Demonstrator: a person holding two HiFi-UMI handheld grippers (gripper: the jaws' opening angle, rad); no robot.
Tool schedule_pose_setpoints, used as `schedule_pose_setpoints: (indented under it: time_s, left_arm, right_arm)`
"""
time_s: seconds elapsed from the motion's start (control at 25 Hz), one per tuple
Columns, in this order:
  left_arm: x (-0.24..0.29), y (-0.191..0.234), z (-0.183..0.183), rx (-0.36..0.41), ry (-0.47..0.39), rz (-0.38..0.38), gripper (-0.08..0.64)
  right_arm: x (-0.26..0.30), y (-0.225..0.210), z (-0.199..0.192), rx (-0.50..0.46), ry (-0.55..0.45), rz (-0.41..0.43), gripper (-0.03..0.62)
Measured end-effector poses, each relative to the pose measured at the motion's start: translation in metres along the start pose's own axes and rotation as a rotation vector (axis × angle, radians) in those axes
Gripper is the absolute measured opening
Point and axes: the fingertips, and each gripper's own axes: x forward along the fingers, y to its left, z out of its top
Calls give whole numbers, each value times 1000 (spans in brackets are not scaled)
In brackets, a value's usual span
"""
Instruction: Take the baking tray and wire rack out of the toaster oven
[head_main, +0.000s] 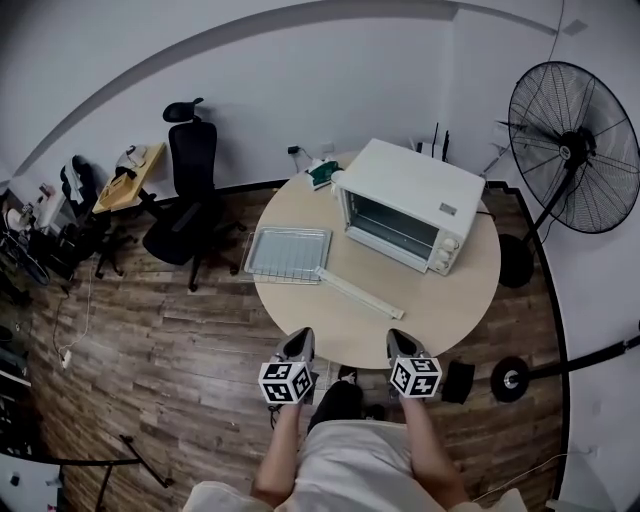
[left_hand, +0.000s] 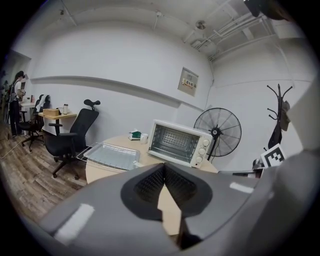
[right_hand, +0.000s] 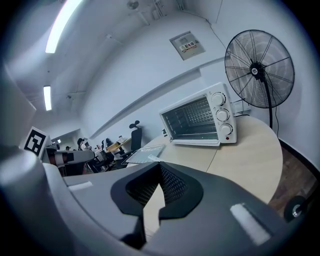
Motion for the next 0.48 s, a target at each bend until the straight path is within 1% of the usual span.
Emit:
schedule_pose_setpoints:
  time_s: [0.2, 0.48]
  left_arm:
    - [-1, -2, -8, -8, 15, 2, 55]
    - [-7, -2, -12, -10, 5, -7, 55]
  right_arm:
    - [-5, -1, -3, -4, 3, 1, -3]
    - [-9, 5, -5, -23, -4, 15, -3]
